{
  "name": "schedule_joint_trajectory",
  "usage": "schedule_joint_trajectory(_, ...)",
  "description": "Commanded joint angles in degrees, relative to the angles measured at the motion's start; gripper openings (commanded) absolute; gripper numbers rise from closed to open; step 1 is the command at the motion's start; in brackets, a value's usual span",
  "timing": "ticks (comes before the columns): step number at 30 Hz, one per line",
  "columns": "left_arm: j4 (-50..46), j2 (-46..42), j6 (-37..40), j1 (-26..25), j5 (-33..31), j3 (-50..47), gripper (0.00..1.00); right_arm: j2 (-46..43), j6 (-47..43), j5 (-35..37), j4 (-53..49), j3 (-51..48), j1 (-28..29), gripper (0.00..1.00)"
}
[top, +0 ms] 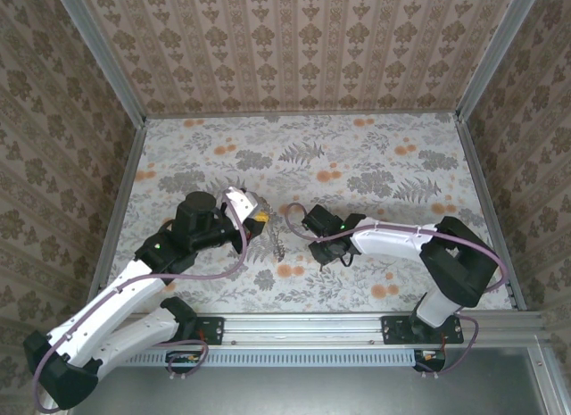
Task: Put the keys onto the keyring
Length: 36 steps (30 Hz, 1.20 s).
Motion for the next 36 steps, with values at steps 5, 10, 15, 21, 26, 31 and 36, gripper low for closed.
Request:
schedule_joint_trajectory(5,1.4,-0.8,-1.0,0.2,0.5,-0.2,0.0,1.6,-1.0,0.6,-0.6,1.6,0.4,0.19)
schedule_joint_trajectory(10,1.2,-0.8,-1.0,0.3,0.5,-0.2,0.0,0.7,-0.7,0.9,0.1,0.8,0.4,0.06)
schedule_joint_trajectory(15,0.3,-0.2,-0.6,0.3,1.4,0.5,0.0,-6.0,-1.3,0.3,3.5,-3.3,0.4,0.0)
schedule_joint_trajectory(21,-1.5,0.8,1.8,0.2,5.8,2.8,0.0,-25.4,-4.6,-7.0,14.1,-12.2,0.4,0.0)
schedule_joint_trajectory(26,-3.3,-0.1,4.5,-0.6,11.2,5.1,0.0,-39.0,-8.1,-19.7,22.5,-15.7,0.2,0.0)
schedule_joint_trajectory(31,-5.8,-0.1,8.1,-1.4,17.4,8.5,0.0,-42.4,-9.3,-31.9,26.7,-12.6,-0.2,0.0)
schedule_joint_trajectory(36,-7.8,1.9,10.7,-2.2,23.8,11.0,0.0,-41.4,-9.7,-36.6,29.8,-8.5,-0.3,0.0)
